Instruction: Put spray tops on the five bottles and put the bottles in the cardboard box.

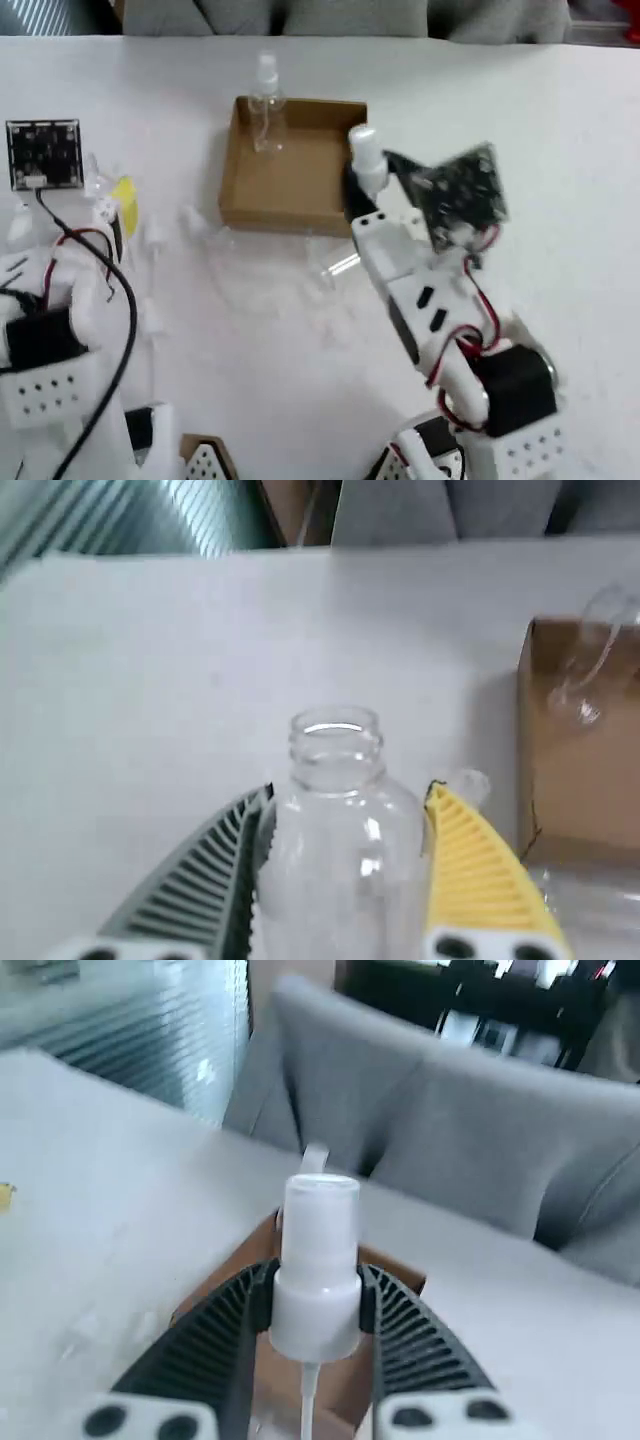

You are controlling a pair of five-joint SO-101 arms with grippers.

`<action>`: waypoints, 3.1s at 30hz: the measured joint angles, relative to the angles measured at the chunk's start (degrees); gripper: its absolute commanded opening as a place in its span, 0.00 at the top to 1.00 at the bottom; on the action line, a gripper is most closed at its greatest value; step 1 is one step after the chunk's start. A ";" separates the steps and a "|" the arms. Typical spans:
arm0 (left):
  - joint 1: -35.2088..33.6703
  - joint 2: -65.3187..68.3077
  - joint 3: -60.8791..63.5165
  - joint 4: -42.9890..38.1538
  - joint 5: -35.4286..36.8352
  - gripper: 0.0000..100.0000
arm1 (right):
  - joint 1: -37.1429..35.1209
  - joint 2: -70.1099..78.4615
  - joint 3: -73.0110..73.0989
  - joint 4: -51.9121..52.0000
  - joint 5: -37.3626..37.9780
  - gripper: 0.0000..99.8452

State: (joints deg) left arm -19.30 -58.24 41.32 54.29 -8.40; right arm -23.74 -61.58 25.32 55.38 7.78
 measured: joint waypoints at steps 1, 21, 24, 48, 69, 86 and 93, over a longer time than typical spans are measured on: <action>0.79 -1.49 0.00 -1.32 0.00 0.88 | 0.53 -0.97 0.00 -2.20 0.00 0.98; 31.38 -29.98 32.35 -29.27 10.64 0.89 | 1.32 -0.44 -7.65 -30.86 0.00 0.98; 34.46 -32.44 36.22 -30.51 11.25 0.89 | 1.14 3.16 -9.49 -30.86 0.00 0.98; 40.09 -33.58 51.25 -37.80 7.47 0.89 | -18.11 19.34 -10.37 -27.87 0.00 0.98; 40.09 -33.58 52.84 -37.80 6.24 0.89 | -14.51 19.96 -10.29 -19.08 4.40 0.98; 40.09 -33.58 53.19 -37.80 6.24 0.89 | -17.41 19.16 -8.00 -21.27 4.40 0.98; 40.09 -33.58 53.19 -37.80 6.24 0.89 | -17.67 19.16 -8.00 -21.71 4.40 0.98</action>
State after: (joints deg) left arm 20.79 -91.82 94.51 16.48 -2.15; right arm -41.41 -42.42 17.32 33.67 12.18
